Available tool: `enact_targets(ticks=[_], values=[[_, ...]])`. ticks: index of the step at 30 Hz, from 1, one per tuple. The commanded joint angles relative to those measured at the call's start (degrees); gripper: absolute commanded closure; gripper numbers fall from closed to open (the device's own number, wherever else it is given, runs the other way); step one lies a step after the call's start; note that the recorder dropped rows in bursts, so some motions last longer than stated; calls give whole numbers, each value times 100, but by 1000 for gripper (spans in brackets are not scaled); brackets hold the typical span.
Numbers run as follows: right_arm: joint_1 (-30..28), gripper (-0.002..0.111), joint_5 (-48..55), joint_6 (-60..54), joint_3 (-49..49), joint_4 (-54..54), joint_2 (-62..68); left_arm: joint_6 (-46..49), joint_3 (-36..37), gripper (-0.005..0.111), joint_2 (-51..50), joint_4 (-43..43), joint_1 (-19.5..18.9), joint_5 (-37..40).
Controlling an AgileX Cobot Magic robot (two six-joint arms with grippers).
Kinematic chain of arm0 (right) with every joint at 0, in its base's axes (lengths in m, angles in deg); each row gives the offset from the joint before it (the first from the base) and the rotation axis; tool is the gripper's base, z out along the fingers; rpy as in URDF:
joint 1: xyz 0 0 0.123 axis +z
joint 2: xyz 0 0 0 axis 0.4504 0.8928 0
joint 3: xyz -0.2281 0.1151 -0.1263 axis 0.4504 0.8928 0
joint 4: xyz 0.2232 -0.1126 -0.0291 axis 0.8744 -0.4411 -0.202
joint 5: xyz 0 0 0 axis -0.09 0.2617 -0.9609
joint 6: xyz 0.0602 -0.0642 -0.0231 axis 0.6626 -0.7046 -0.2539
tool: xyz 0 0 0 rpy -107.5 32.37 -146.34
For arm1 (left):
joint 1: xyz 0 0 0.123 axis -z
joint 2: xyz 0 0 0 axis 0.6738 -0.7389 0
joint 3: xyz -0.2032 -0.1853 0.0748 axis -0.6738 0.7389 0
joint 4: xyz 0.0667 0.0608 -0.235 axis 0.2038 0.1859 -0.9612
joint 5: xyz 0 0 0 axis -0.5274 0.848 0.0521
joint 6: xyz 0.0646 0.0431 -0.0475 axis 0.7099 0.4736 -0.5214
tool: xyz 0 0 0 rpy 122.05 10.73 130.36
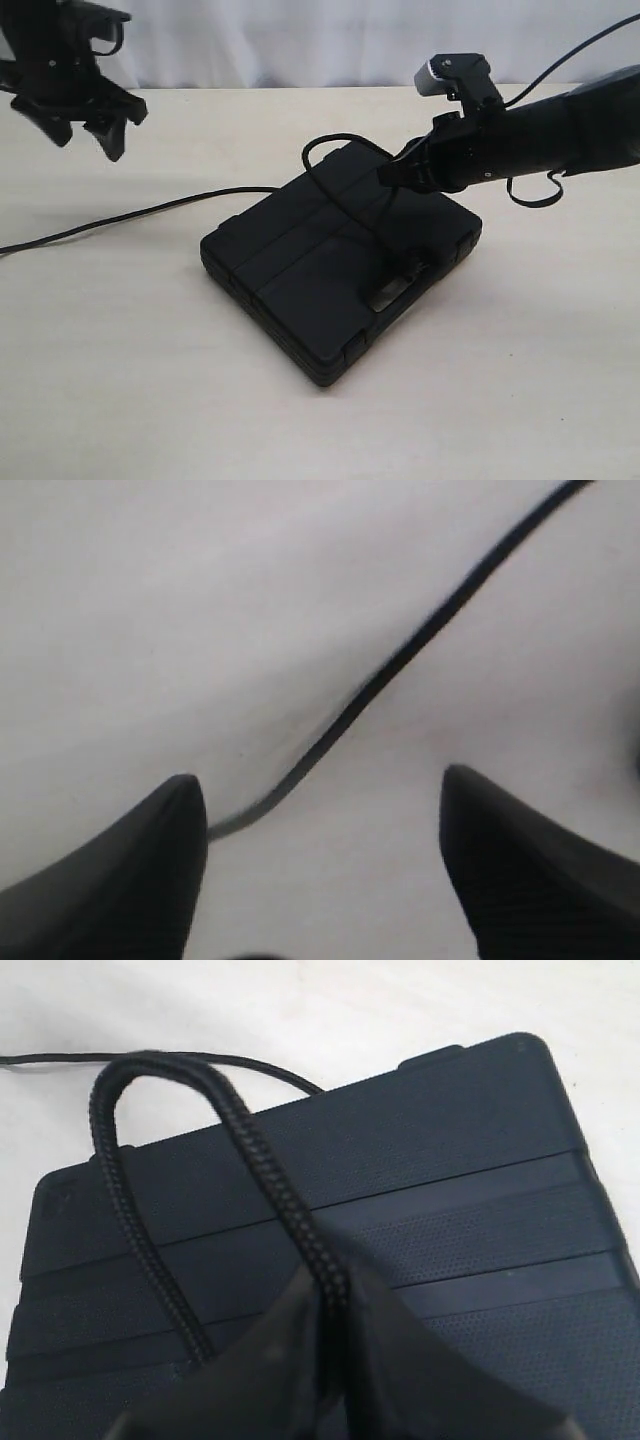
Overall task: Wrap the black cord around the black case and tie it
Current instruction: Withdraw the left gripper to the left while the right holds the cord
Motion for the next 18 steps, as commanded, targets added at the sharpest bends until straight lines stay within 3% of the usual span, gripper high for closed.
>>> enact_targets(ticks=[1, 3, 7, 13, 16, 18], values=[[-14, 104, 200, 14, 14, -46, -32, -1018, 346, 44, -306, -498, -683, 47], [-14, 104, 200, 14, 14, -46, -32, -1369, 715, 44, -365, -518, -872, 47], [-14, 104, 144, -29, 14, -46, -32, -2076, 1238, 44, -424, -1025, -1119, -755], [-14, 104, 140, -29, 14, -73, -32, -2355, 1470, 44, -424, -2659, -1227, -1109], [-14, 104, 185, -29, 14, -89, -32, -2752, 1470, 44, -424, -2578, -1106, -1095], [-14, 104, 199, -29, 14, -166, -32, -3429, 1470, 44, -424, -2031, -992, -1116]])
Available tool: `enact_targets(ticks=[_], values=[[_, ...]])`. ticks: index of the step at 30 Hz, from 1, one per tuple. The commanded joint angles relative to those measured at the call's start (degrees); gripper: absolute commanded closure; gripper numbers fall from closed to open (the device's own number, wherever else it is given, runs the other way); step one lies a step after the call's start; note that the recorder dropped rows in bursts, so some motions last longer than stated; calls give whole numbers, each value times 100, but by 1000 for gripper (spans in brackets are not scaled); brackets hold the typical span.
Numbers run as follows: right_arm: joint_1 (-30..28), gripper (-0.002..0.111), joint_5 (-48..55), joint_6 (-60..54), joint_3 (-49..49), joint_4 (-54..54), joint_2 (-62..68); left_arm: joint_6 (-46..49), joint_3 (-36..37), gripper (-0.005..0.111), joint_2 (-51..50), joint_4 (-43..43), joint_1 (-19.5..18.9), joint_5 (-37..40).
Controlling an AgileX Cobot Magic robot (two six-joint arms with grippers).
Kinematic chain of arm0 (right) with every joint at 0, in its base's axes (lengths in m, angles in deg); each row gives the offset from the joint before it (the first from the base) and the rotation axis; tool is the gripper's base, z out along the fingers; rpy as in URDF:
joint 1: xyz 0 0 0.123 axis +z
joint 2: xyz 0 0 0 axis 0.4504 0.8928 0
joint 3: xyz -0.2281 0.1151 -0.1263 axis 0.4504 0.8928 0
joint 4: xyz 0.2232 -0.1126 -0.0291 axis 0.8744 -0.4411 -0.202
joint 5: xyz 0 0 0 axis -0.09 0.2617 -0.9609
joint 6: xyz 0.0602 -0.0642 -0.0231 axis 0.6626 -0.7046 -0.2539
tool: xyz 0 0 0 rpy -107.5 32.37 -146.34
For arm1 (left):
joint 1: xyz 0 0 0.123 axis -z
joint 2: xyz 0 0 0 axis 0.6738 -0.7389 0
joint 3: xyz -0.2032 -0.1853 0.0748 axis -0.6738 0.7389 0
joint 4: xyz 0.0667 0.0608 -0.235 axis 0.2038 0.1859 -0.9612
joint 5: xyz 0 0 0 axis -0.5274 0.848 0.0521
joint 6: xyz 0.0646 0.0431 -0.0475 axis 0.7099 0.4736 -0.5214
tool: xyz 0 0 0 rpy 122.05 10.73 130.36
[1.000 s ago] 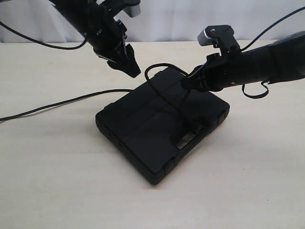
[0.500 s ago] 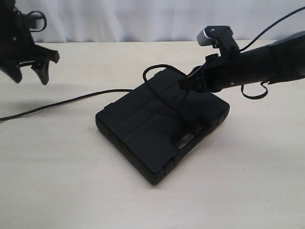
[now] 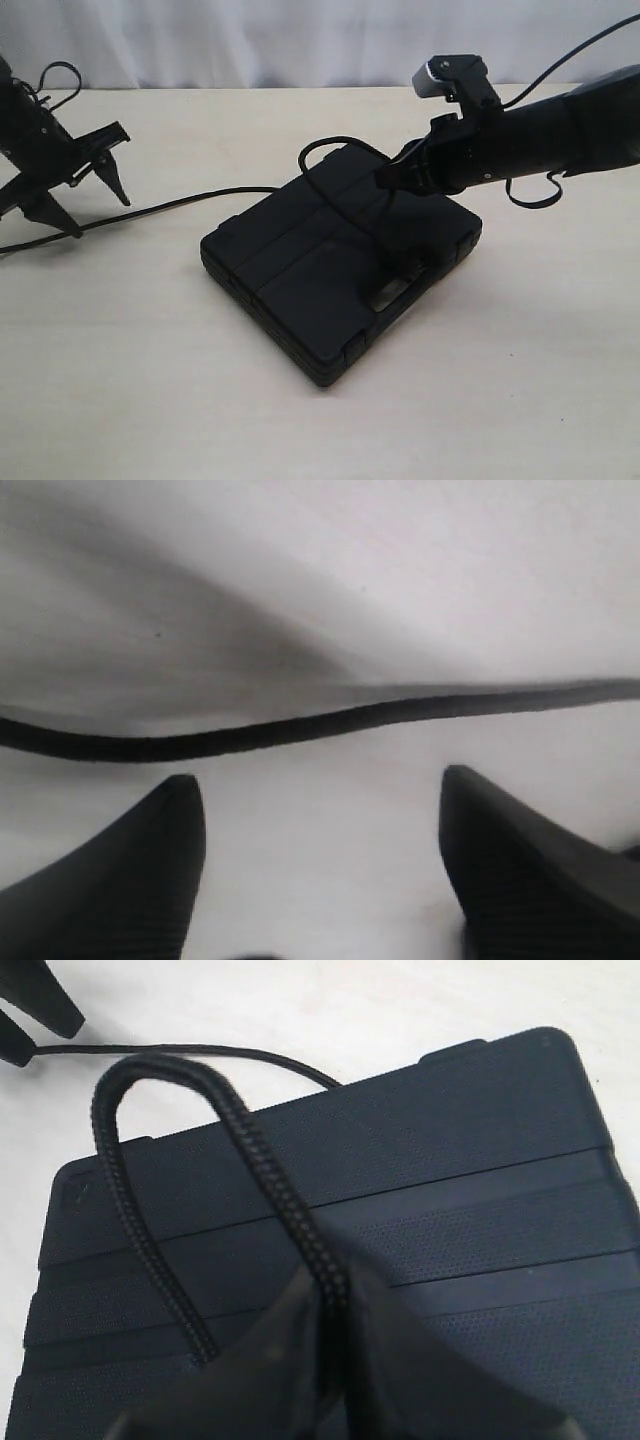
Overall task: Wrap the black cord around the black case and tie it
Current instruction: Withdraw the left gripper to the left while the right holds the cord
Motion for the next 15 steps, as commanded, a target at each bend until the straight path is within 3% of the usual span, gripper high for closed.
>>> enact_targets(ticks=[1, 5, 15], values=[[-14, 104, 50, -29, 14, -145, -32, -1313, 15, 44, 35, 872, 203, -62], [-14, 104, 50, -29, 14, -175, -32, -3334, 15, 44, 35, 2270, 374, 278], [-14, 104, 41, -29, 14, -172, -32, -4448, 15, 44, 35, 2213, 400, -115]])
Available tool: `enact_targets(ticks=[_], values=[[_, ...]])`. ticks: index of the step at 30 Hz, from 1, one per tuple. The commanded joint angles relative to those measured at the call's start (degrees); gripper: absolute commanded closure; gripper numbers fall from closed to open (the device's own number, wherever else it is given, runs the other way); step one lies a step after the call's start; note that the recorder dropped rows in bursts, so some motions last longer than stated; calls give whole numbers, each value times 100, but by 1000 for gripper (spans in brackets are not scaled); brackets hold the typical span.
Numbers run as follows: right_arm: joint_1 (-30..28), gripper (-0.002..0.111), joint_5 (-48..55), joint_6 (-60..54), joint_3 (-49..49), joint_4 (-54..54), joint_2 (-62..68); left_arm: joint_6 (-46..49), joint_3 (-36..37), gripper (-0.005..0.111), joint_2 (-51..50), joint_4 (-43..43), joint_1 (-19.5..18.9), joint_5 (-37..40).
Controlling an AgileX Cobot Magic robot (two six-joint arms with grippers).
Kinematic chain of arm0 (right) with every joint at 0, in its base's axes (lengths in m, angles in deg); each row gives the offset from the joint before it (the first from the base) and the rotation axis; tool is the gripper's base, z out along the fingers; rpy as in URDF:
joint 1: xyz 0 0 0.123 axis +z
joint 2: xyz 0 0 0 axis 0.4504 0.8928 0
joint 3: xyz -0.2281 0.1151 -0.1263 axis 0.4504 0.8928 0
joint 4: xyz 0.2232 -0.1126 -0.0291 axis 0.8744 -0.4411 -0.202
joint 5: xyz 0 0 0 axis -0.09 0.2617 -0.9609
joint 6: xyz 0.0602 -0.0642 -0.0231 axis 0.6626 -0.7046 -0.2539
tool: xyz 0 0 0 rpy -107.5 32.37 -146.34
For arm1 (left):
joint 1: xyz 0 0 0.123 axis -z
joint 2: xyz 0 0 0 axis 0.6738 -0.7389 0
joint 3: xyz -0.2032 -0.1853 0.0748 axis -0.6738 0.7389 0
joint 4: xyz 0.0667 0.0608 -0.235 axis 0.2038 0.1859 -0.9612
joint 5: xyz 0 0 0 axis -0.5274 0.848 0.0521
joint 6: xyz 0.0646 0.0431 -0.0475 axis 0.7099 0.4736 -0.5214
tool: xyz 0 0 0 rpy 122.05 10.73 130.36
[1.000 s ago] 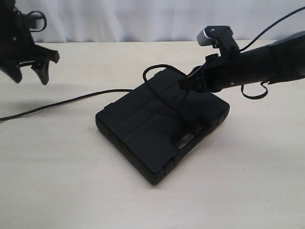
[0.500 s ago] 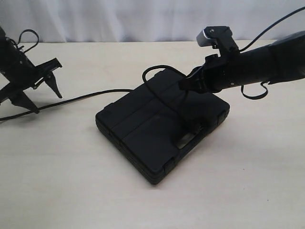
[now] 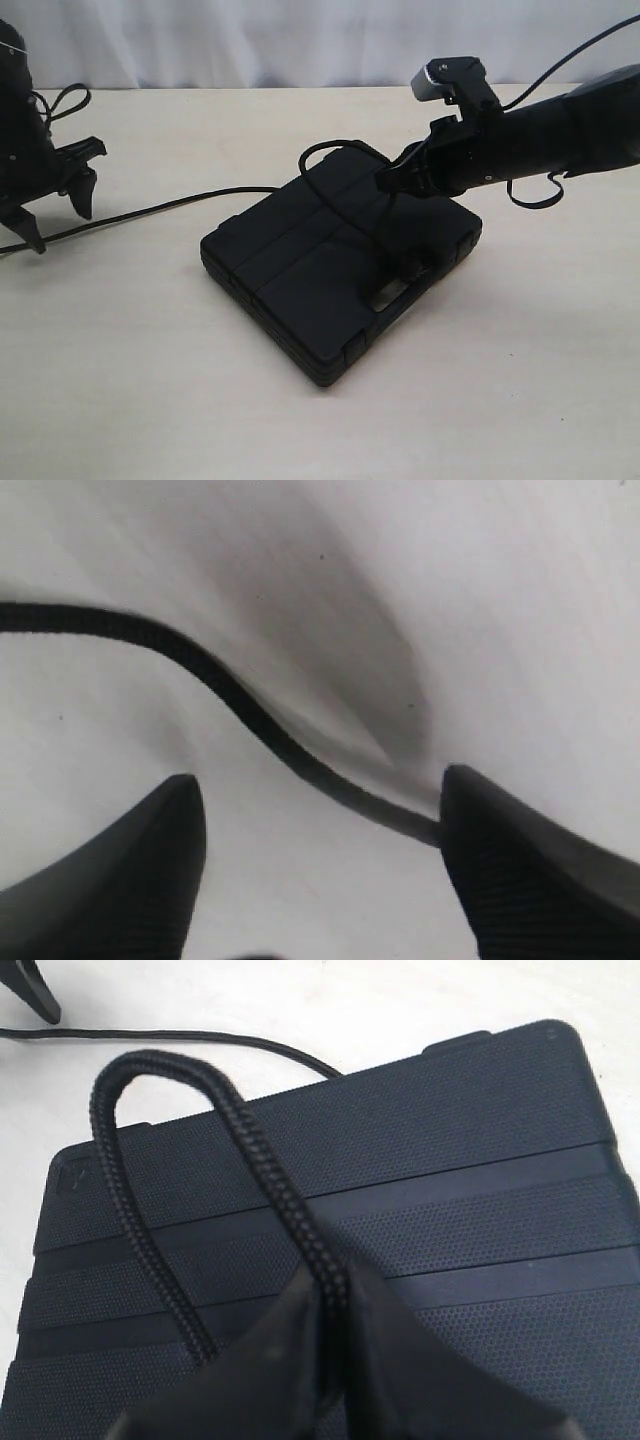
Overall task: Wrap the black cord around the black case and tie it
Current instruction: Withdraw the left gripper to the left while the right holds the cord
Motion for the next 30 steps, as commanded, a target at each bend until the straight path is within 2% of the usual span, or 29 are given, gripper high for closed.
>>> enact_targets(ticks=[1, 9, 15, 19, 22, 24, 26, 29, 30], values=[[-14, 104, 30, -29, 14, -34, -32, -603, 15, 44, 35, -13, 38, -248], [-14, 104, 17, -68, 14, -34, -32, -1073, 15, 44, 35, -51, 38, -150], [-14, 104, 17, -68, 14, -34, -32, -1084, 15, 44, -244, -304, 61, 81], [-14, 104, 30, -52, 14, -34, -32, -1061, 15, 44, -453, -731, 61, 12], [-14, 104, 148, -51, 14, -34, -32, -1061, 15, 44, -475, -707, 61, -176], [-14, 104, 148, -51, 14, -34, -32, -1061, 15, 50, -475, -621, 61, -296], [-14, 104, 148, -51, 14, -34, -32, -1061, 15, 64, -475, -456, 61, -433], [-14, 104, 137, -51, 14, -34, -32, -942, 15, 92, -475, -213, 61, -656], [-14, 104, 123, -51, 14, -34, -32, -566, 15, 107, -475, -155, 61, -813]])
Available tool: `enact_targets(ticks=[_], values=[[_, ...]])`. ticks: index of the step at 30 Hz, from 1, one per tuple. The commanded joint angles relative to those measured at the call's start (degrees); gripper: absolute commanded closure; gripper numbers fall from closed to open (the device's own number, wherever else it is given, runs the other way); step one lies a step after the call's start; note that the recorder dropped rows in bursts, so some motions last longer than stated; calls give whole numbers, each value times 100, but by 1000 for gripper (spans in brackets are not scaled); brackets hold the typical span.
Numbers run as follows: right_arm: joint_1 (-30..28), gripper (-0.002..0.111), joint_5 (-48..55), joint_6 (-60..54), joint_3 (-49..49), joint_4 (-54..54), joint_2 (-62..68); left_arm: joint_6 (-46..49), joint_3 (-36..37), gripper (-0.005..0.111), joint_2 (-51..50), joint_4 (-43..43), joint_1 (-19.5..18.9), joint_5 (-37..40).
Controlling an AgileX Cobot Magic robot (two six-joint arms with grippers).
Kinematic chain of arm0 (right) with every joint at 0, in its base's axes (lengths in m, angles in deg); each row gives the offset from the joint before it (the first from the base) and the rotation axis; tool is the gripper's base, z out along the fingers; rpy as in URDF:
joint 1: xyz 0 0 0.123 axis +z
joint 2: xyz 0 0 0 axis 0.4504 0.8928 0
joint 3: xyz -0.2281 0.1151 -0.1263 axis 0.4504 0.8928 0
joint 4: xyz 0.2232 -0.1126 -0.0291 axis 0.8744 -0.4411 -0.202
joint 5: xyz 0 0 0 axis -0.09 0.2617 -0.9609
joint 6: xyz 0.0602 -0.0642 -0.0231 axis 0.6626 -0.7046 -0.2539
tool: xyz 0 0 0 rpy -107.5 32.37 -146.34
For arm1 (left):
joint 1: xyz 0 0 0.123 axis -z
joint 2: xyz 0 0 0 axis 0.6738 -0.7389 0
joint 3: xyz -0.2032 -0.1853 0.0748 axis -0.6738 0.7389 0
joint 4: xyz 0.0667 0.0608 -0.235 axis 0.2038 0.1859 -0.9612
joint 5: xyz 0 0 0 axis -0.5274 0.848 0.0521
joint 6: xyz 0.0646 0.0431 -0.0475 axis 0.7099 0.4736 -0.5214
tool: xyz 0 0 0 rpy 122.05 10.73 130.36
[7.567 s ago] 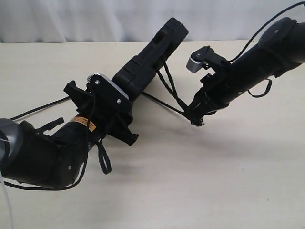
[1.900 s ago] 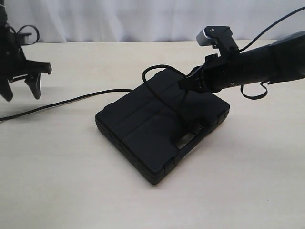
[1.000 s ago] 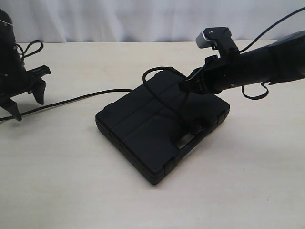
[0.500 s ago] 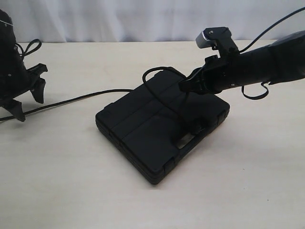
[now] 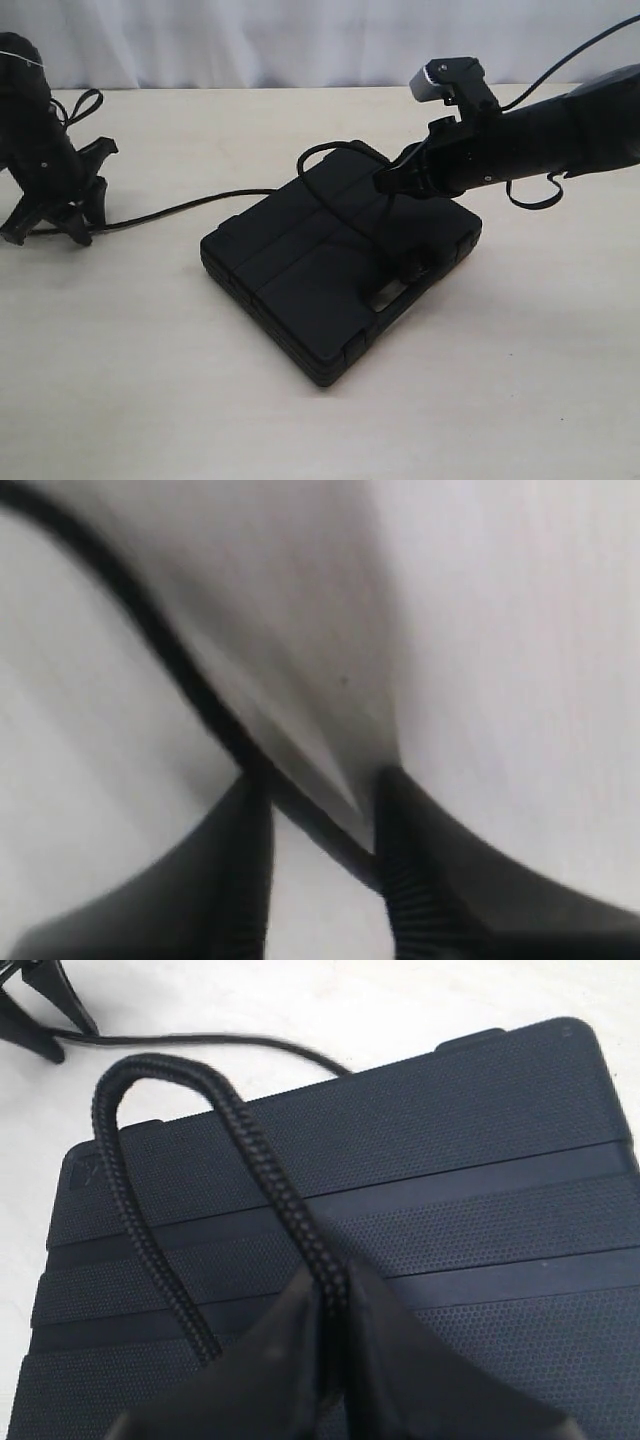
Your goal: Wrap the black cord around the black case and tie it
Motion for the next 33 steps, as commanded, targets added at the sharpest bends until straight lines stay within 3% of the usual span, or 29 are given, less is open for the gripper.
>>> enact_targets(ticks=[1, 5, 6, 8, 9, 10, 11, 13, 16, 17, 20, 23, 26, 29, 33], values=[[-14, 104, 29, -41, 14, -24, -32, 768, 42, 107, -141, 379, 13, -524], [-14, 104, -38, -41, 14, 14, -32, 3125, 42, 107, 28, -359, 13, -1691], [-14, 104, -38, -41, 14, 14, -32, 4083, 42, 107, 130, -771, 26, -1899], [-14, 104, -62, -41, 14, 14, -32, 5606, 42, 107, 293, -1390, 36, -1980], [-14, 104, -62, -41, 14, 14, -32, 7242, 42, 107, 480, -2041, 33, -1842], [-14, 104, -60, -41, 14, 27, -32, 7874, 42, 107, 552, -2317, 33, -1714], [-14, 104, -60, -41, 14, 88, -32, 9203, 42, 107, 658, -3140, 33, -1348], [-14, 104, -75, -41, 14, 160, -32, 10069, 42, 107, 684, -4045, 33, -804], [-14, 104, -64, -41, 14, 170, -32, 10207, 42, 107, 684, -4780, 59, -1266], [-14, 104, 4, -41, 14, 290, -32, 10702, 42, 107, 684, -4811, 70, -1224], [-14, 104, 367, -367, 14, 820, -32, 13621, 42, 107, 684, -3651, 171, -119], [-14, 104, 396, -422, 14, 1035, -32, 14416, 42, 107, 684, -3178, 278, 172], [-14, 104, 396, -469, 14, 1050, -32, 16056, 42, 107, 684, -2831, 544, 161], [-14, 104, 396, -475, 14, 1050, -32, 16804, 42, 107, 684, -2573, 733, -113], [-14, 104, 396, -520, 14, 1050, -32, 16846, 42, 107, 684, -2531, 845, -791]])
